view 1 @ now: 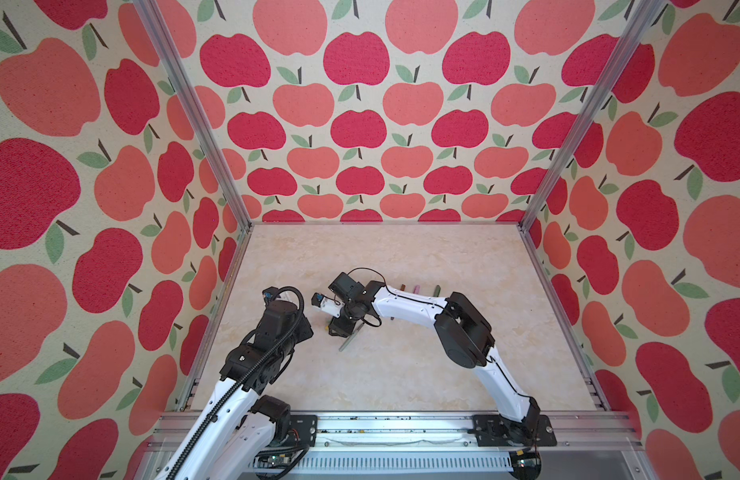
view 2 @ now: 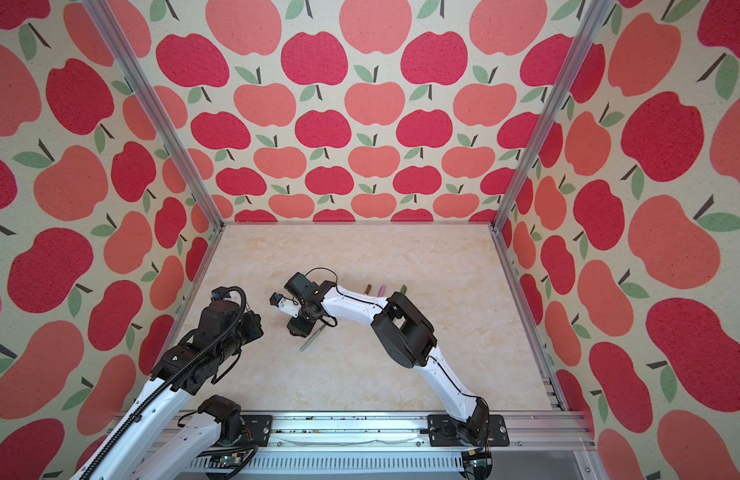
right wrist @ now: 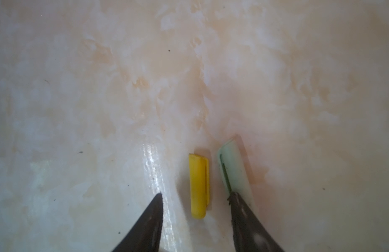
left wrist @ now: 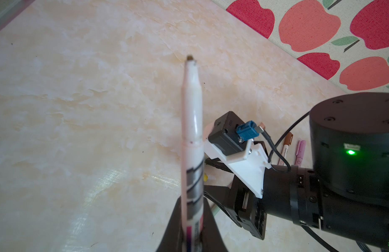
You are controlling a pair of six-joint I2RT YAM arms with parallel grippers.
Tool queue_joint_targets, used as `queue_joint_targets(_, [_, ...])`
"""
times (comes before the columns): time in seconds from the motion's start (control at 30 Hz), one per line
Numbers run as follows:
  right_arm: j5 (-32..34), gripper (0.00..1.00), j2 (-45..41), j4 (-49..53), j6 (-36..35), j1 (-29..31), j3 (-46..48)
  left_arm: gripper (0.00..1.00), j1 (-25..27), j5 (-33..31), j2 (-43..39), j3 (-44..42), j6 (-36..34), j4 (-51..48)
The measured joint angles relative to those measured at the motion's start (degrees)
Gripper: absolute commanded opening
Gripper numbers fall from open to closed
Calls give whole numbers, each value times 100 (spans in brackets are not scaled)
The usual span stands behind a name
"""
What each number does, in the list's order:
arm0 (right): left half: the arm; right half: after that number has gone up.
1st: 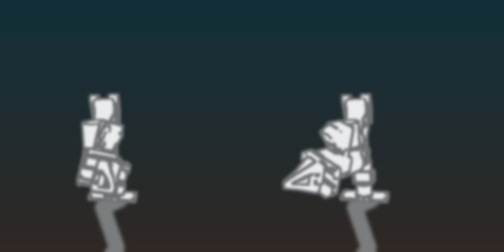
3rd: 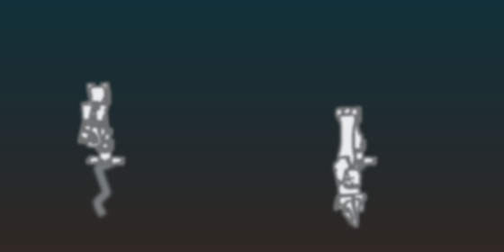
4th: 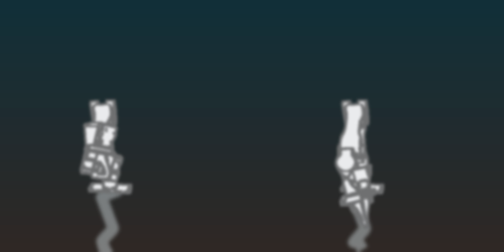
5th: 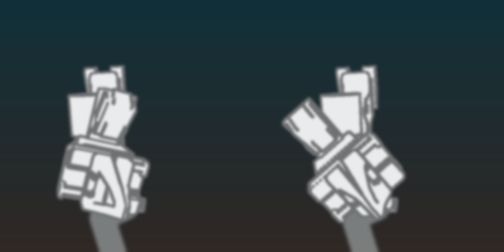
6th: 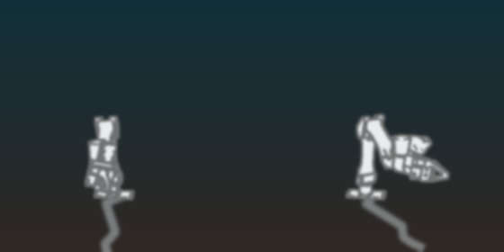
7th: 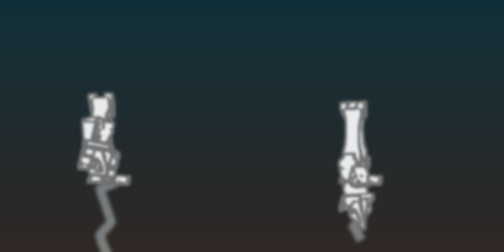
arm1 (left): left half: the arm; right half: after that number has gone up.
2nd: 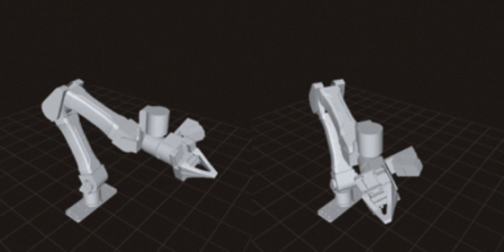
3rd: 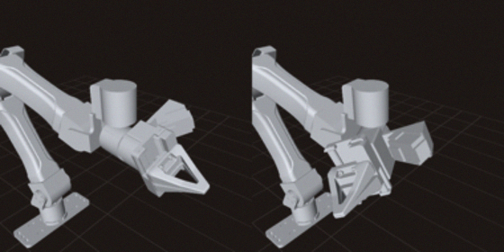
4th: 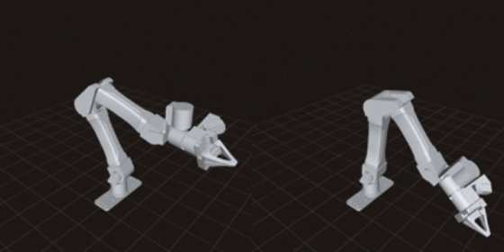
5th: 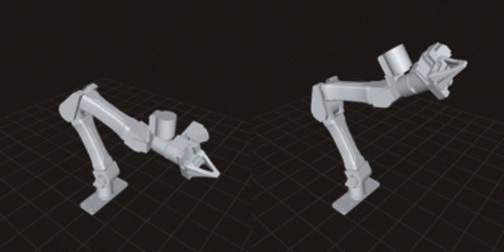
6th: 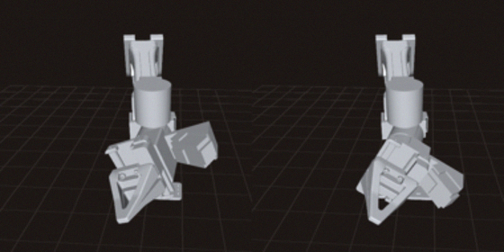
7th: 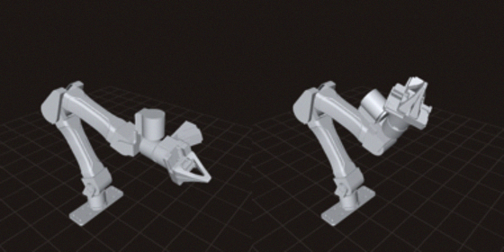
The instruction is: Insert the pens into the pen caps
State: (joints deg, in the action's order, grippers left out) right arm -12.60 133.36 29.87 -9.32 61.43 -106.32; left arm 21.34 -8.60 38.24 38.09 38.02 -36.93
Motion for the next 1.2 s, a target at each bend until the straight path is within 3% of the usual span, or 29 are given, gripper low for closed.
queue_joint_targets(0.53, [114, 30, 555, 175, 22, 122, -787, 0, 0, -37, -122, 0, 0, -98])
queue_joint_targets(1.2, [636, 27, 177, -195, 17, 238, -90, 0, 0, -105, -181, 0, 0, -118])
